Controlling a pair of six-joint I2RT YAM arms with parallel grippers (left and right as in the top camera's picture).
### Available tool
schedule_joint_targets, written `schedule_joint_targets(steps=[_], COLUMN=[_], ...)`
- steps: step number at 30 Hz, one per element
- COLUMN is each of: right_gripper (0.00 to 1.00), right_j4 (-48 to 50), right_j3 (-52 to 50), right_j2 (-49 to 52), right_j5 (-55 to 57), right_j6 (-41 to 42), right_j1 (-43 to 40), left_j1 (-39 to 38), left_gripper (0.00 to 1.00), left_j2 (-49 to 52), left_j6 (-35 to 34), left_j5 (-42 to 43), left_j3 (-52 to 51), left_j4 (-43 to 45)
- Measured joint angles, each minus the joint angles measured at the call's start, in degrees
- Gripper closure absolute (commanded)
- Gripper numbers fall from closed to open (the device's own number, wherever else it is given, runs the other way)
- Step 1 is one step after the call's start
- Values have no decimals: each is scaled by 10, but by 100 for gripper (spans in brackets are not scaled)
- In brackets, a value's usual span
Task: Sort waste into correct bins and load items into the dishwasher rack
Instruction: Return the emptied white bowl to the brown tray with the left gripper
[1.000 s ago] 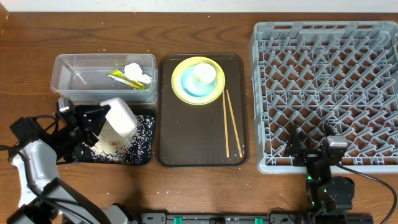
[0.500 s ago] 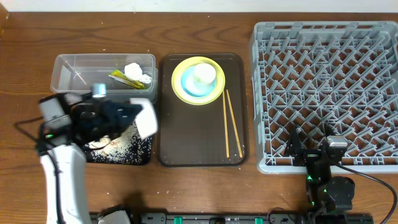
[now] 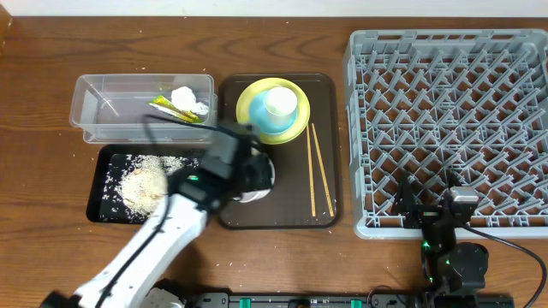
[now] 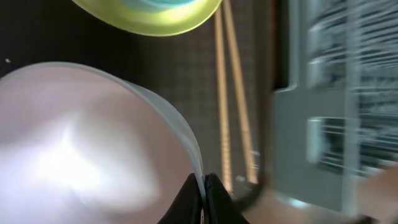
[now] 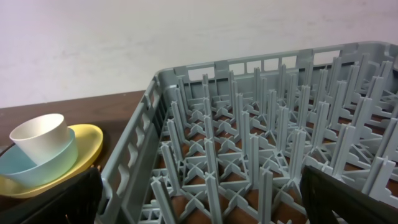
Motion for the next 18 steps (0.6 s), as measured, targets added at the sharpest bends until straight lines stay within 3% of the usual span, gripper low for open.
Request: schedule_joint_targets(steps=[5,14,15,17,18], right_gripper=[1,1,1,1,1], right_j4=[0,0,0,0,0], right_j3=[0,0,0,0,0], right_j2=[0,0,0,0,0], right_j5=[0,0,0,0,0], right_j6=[0,0,0,0,0], right_j1=[0,0,0,0,0], left_j1=[-46,-63,-64,-64,-64], left_gripper=[94,93,86,59,49], left_j2=[52,115,116,116,116], left_j6=[-7,-8,-8,-8,-7], left_j5=[-87,-127,-129,-130,-130], left_j3=[0,0,0,0,0], left_j4=[27,47,48,51,54])
